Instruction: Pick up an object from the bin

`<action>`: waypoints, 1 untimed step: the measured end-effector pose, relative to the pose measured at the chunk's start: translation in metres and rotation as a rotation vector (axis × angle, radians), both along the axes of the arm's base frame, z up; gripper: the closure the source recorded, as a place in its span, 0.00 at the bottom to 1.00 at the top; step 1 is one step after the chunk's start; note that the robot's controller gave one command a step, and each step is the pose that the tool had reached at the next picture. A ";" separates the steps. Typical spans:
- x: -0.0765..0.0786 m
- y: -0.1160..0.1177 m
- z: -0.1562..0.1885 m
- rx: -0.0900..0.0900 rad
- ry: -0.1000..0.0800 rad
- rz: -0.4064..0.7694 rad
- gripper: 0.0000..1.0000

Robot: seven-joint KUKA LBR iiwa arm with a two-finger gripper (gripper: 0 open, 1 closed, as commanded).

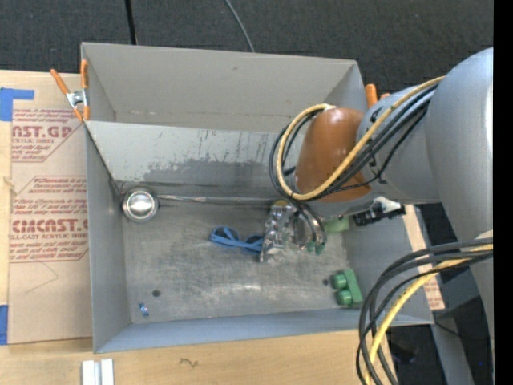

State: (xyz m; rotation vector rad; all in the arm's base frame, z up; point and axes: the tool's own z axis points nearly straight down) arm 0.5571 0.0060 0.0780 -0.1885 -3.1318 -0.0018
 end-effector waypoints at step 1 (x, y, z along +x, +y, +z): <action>0.007 -0.050 0.163 -0.003 -0.014 0.304 1.00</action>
Offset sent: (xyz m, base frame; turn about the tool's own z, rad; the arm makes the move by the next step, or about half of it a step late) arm 0.0053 -0.0498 0.1596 -0.3038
